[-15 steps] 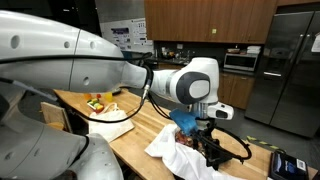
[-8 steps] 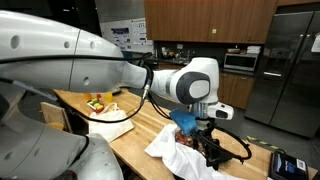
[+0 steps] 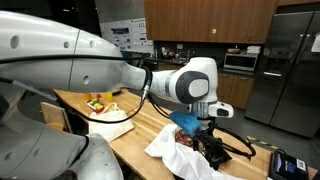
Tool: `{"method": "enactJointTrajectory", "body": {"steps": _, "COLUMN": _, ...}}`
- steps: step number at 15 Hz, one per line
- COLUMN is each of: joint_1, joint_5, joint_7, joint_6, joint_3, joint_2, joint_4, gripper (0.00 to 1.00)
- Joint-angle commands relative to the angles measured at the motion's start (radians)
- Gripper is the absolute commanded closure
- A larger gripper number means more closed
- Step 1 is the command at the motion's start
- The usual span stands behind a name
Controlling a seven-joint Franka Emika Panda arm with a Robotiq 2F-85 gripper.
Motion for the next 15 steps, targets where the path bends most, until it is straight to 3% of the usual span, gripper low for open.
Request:
{"method": "enactJointTrajectory", "body": {"steps": 1, "joint_1": 0.014, "joint_5": -0.052, "joint_7": -0.173, "joint_6": -0.003, "joint_3": -0.011, "joint_2": -0.055, "joint_4": -0.033, "gripper": 0.00}}
{"method": "enactJointTrajectory", "body": {"steps": 9, "joint_1": 0.104, "joint_5": -0.015, "joint_7": -0.510, "joint_6": -0.022, "joint_3": -0.029, "joint_2": -0.184, "joint_4": -0.181, "gripper": 0.00}}
{"method": "enactJointTrajectory", "body": {"steps": 10, "joint_1": 0.083, "joint_5": -0.020, "joint_7": -0.441, "joint_6": -0.010, "joint_3": -0.024, "joint_2": -0.113, "joint_4": -0.130, "gripper": 0.00}}
{"method": "enactJointTrajectory", "body": {"steps": 15, "joint_1": 0.099, "joint_5": 0.007, "joint_7": -0.472, "joint_6": -0.021, "joint_3": -0.039, "joint_2": -0.137, "joint_4": -0.153, "gripper": 0.00}}
